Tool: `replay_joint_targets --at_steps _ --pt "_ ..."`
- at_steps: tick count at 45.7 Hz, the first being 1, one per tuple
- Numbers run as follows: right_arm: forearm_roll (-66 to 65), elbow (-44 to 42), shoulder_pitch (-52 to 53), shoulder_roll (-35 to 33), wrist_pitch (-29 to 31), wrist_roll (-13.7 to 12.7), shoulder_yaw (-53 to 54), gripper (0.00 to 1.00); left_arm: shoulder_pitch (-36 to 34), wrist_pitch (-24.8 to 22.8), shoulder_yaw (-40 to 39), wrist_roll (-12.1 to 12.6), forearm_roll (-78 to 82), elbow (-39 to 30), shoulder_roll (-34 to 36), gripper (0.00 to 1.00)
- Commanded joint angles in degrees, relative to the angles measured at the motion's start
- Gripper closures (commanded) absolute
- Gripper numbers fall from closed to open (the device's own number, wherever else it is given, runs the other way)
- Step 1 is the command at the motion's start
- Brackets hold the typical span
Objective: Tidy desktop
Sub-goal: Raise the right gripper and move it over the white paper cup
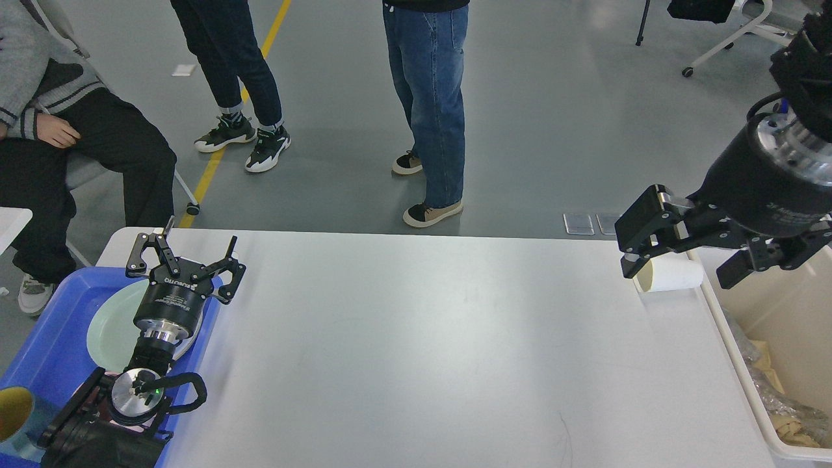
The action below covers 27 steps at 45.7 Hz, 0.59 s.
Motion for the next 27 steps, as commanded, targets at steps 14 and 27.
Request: replay_joint_targets --at_steps 14,27 --pt "-0.02 -0.17 -0.49 -0.09 -0.01 0.0 -0.34 0.0 -0.01 0.05 0.0 0.0 0.0 -0.02 -0.01 0.04" --pt "-0.02 -0.17 -0.57 0.18 -0.01 0.0 -0.26 0.0 -0.01 -0.04 0.0 0.0 0.0 -0.02 -0.01 0.04"
